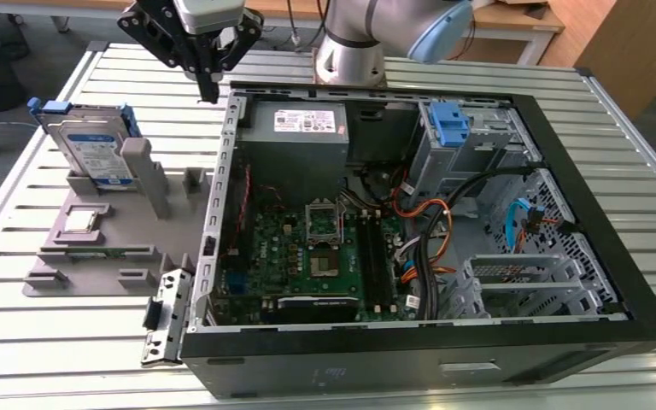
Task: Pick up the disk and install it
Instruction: 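Reach for the disk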
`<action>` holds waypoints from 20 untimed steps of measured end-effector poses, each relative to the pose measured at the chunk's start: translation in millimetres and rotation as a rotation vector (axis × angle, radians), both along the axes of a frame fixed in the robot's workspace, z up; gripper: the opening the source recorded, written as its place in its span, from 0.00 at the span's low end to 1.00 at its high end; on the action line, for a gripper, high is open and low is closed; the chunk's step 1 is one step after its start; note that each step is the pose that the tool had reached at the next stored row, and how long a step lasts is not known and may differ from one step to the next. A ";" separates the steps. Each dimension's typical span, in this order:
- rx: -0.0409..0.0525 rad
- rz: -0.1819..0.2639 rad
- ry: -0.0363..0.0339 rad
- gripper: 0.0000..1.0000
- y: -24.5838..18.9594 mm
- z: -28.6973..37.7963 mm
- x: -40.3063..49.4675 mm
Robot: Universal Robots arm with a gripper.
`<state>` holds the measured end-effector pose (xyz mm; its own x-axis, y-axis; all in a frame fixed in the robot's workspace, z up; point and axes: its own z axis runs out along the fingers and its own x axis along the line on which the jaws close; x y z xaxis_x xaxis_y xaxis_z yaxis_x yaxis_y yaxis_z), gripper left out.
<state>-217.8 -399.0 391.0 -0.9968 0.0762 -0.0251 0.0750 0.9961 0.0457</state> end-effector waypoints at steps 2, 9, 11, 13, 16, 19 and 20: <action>0.0000 0.000 0.0000 0.10 0.0 -0.1 -2.8; 0.0000 0.000 0.0000 0.10 0.0 -0.2 -10.1; 0.0000 0.000 0.0001 0.10 0.0 -0.4 -14.1; 0.0000 0.000 0.0000 0.10 0.0 -0.6 -17.6; 0.0001 0.000 -0.0001 0.10 0.0 -0.7 -20.1; -0.0001 0.000 0.0000 0.10 0.0 -0.7 -20.2; 0.0000 0.000 0.0000 0.10 0.0 -0.7 -20.3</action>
